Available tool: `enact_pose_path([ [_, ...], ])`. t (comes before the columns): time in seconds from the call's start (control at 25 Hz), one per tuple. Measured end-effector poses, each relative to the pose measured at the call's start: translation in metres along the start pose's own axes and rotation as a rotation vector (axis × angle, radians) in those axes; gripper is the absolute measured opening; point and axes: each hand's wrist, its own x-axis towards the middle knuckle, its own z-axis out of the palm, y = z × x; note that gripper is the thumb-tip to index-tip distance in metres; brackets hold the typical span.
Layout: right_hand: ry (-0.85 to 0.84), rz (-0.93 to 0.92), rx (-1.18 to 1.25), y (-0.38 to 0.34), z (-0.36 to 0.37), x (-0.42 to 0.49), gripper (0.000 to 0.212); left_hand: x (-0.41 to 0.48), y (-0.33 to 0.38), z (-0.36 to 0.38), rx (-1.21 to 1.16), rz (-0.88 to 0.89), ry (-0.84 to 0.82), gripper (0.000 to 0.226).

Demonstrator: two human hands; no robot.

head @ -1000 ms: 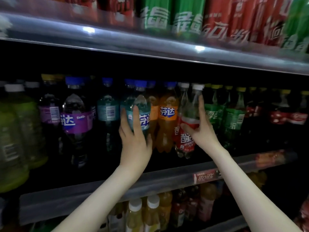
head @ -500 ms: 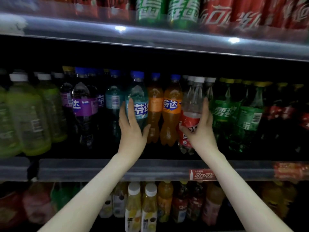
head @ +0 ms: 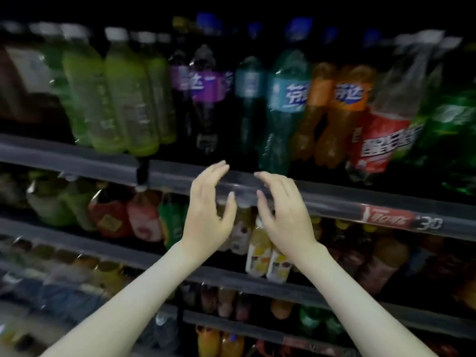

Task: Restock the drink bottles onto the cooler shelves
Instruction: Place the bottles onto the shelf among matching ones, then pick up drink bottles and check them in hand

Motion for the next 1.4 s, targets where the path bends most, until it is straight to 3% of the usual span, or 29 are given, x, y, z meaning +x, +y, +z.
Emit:
enact_pose_path([
  [0.16,-0.174,-0.030,0.109,-0.063,0.071,-0.018,0.029,-0.078,-0.048,-0.081,0.125,-0.233,-0.143,0.044],
  [0.28,-0.444,0.042,0.197,-0.136,0.137,-0.036,0.035,-0.138,-0.081,-0.162,0.226,-0.499,-0.202,0.053],
  [0.64,-0.879,0.123,0.366,-0.392,0.343,-0.095,0.042,-0.312,-0.168,-0.464,0.462,-1.054,-0.287,0.055],
  [0.92,-1.030,0.111,0.350,-0.498,0.484,-0.108,0.045,-0.375,-0.257,-0.610,0.503,-1.291,-0.211,0.051],
  [1.08,-1.148,0.141,0.342,-0.548,0.610,-0.125,0.050,-0.413,-0.349,-0.675,0.503,-1.394,-0.198,0.052],
  [1.4,-1.457,0.264,0.197,-0.628,0.878,-0.218,0.051,-0.526,-0.568,-0.783,0.614,-1.527,-0.404,0.051],
])
